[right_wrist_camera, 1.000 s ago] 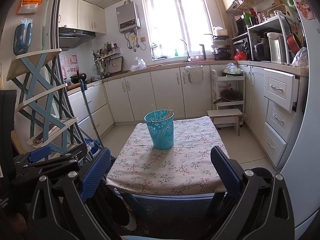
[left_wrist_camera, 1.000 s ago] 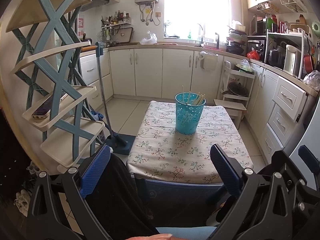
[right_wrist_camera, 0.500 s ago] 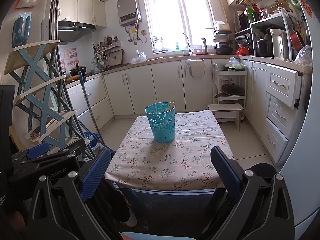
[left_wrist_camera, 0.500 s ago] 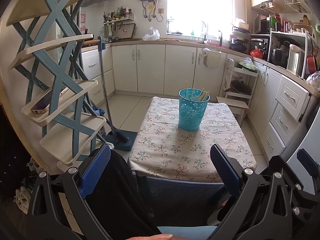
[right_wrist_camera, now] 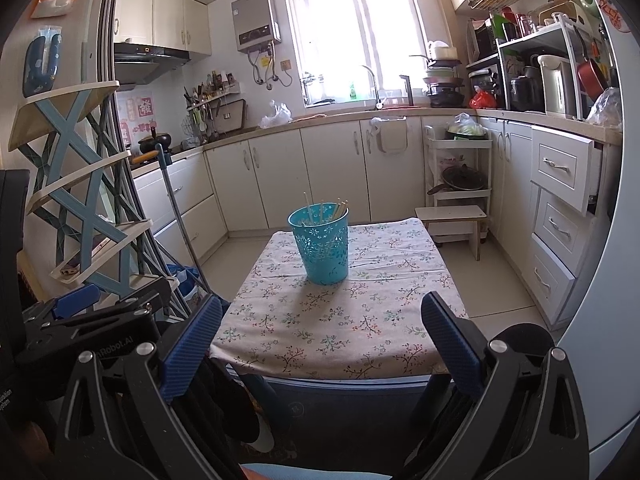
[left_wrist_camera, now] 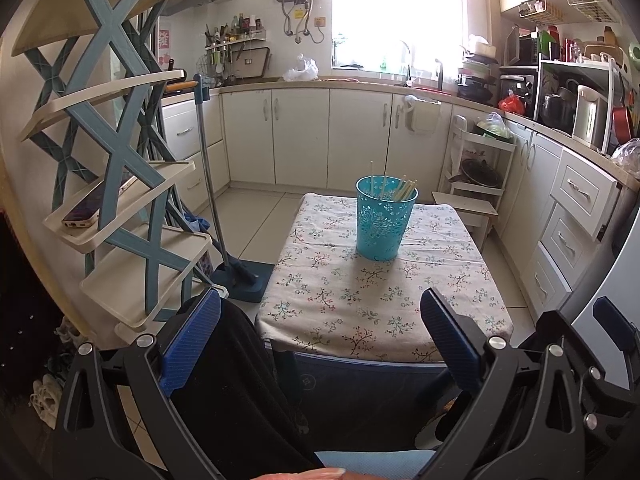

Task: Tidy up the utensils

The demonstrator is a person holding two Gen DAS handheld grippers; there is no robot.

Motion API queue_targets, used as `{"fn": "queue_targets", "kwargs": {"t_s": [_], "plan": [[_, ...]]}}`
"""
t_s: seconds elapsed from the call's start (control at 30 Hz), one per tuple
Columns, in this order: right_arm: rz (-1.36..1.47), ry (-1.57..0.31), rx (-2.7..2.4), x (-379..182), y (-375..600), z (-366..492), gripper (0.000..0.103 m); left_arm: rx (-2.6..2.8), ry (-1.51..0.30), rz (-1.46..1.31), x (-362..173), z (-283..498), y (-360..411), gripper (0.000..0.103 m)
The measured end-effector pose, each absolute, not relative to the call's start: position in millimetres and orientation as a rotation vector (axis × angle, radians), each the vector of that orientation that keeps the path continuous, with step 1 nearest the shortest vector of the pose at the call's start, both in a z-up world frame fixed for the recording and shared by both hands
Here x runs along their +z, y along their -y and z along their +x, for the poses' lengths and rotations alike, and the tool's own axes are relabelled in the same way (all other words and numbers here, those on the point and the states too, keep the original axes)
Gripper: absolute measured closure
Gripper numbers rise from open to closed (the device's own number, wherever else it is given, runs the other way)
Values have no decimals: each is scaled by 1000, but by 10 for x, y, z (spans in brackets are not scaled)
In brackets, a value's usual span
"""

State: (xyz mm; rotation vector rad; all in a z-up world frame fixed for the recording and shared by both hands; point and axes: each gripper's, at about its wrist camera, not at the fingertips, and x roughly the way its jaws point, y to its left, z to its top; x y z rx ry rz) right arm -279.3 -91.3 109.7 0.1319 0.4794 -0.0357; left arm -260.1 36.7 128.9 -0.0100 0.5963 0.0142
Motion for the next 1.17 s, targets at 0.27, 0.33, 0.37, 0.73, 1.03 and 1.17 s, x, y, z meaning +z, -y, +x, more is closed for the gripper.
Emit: {"fn": "queue_targets", "kwargs": {"t_s": [0.27, 0.33, 0.37, 0.73, 1.03, 1.17], "plan": [[132, -479, -36, 1097, 914, -2793, 7, 13, -599, -12, 1293, -2610, -368, 6], [133, -480, -36, 1091, 913, -2798, 7, 13, -599, -10, 1298, -2613, -362, 6], [132, -480, -35, 1096, 915, -2793, 7, 14, -598, -10, 1297, -2611, -361, 6], [134, -500, -42, 1037, 927, -2795, 7, -9, -642, 6, 1202, -2558, -354, 7], [155, -479, -77, 1058, 978, -2797, 7, 36, -600, 38, 1245, -2578, -322, 7], [150, -479, -72, 1080, 961, -2787, 7, 31, -607, 25, 1246, -2570, -343, 7]]}}
